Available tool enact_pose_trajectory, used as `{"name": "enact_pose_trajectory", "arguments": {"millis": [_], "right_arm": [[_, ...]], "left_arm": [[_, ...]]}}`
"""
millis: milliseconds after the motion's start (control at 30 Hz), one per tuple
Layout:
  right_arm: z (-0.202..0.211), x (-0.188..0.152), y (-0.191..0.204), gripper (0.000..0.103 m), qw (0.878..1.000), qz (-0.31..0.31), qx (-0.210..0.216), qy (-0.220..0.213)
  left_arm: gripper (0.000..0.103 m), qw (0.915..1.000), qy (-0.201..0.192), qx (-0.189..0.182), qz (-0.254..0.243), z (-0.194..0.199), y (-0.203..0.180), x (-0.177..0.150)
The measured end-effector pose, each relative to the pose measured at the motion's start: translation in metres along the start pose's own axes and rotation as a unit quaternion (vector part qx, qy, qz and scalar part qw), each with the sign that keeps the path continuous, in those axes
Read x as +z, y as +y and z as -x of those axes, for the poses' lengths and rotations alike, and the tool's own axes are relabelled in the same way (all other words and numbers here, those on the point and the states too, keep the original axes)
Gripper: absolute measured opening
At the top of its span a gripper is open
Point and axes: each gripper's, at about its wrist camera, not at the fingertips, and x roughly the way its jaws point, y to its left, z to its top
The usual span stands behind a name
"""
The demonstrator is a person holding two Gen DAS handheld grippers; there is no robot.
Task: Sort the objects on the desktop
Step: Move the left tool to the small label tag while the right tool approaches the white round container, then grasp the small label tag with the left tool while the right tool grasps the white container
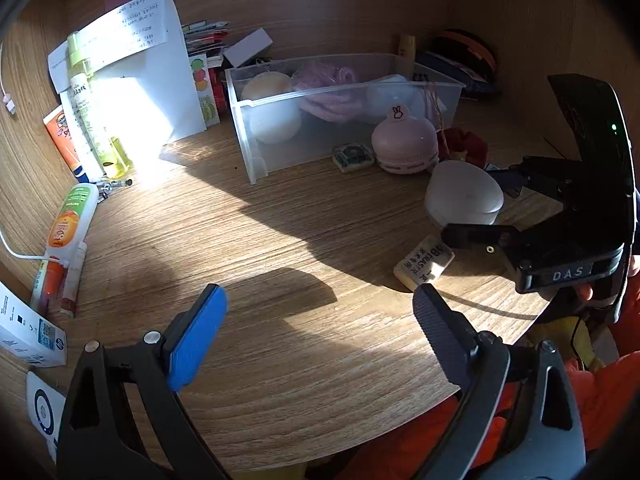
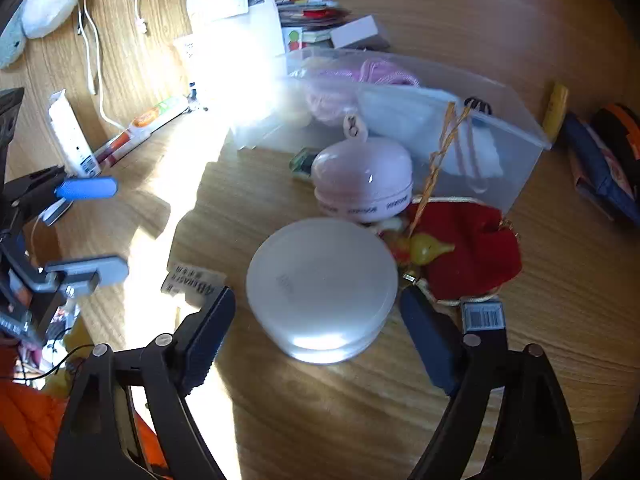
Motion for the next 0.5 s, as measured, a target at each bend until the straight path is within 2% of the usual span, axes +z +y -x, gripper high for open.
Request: {"name": "enact_pose_trajectory", "arguments": {"millis": [167, 500], "right_arm": [[-0.002, 0.004, 0.003, 0.063, 1.0, -0.005, -0.003, -0.004], [0.01, -0.002, -0.002, 0.063, 1.0, -0.015, 0.007, -0.02]], "left_arm": [[0.095, 0.9997, 0.005, -0.019, -0.012, -0.007, -0.013, 0.002], [0.094, 0.9986, -0.009, -0.014, -0.049, -0.022, -0.04, 0.012]]}}
